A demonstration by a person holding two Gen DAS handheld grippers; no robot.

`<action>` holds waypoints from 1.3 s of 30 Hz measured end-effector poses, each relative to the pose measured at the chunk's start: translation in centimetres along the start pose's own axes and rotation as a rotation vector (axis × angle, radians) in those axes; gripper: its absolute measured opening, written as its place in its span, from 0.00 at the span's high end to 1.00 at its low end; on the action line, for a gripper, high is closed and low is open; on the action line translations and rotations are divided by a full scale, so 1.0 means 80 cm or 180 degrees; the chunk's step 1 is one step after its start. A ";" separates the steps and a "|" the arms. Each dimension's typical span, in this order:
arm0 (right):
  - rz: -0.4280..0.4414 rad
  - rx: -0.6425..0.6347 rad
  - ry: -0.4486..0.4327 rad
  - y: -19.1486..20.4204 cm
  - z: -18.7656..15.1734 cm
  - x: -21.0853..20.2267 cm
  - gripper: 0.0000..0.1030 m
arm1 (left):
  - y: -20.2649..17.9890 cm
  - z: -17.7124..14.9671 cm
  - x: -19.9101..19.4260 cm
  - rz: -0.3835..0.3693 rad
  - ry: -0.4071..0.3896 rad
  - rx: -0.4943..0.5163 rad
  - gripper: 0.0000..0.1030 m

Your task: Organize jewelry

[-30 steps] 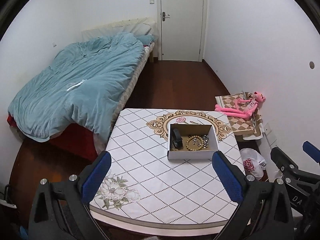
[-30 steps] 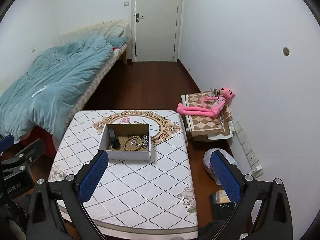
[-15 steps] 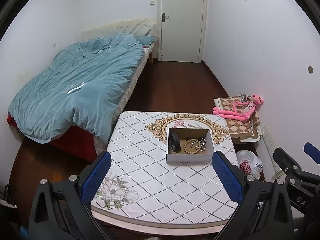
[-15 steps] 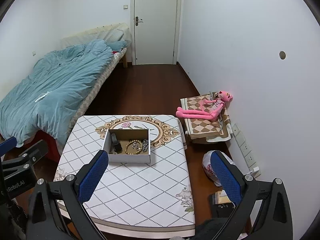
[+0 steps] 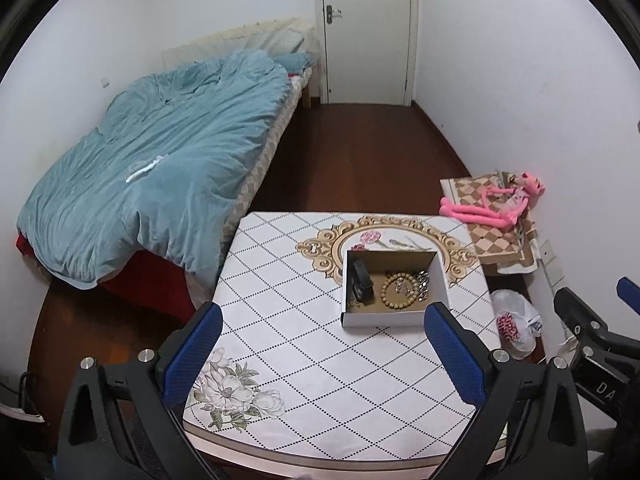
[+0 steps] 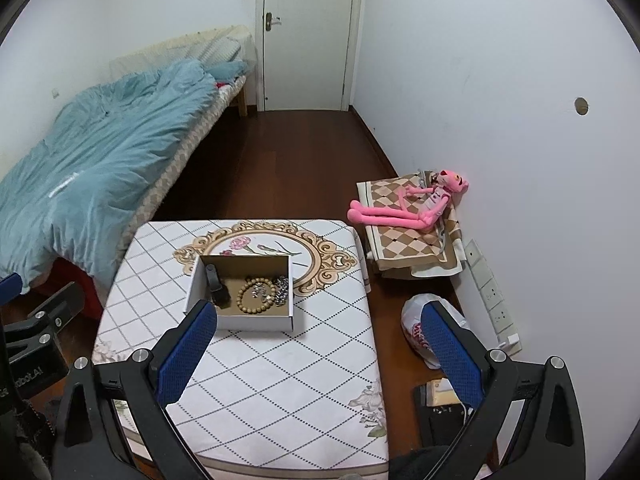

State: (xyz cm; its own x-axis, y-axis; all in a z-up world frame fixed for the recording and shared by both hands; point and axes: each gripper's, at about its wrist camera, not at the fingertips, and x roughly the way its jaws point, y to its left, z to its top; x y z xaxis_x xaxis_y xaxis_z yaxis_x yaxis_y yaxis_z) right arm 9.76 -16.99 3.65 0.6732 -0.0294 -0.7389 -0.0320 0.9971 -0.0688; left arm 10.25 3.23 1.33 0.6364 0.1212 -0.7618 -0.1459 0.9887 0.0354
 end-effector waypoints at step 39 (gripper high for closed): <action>0.0032 -0.0021 0.0226 0.003 0.002 0.050 0.00 | -0.015 0.002 0.036 -0.0032 0.0154 0.0075 0.00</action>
State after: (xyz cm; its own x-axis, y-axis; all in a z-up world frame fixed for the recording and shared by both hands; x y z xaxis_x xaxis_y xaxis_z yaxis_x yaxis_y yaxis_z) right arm 12.61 -16.87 0.78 0.6187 -0.0244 -0.7853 -0.0436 0.9969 -0.0653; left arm 12.38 2.40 -0.76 0.6003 0.1074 -0.7925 -0.1215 0.9917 0.0423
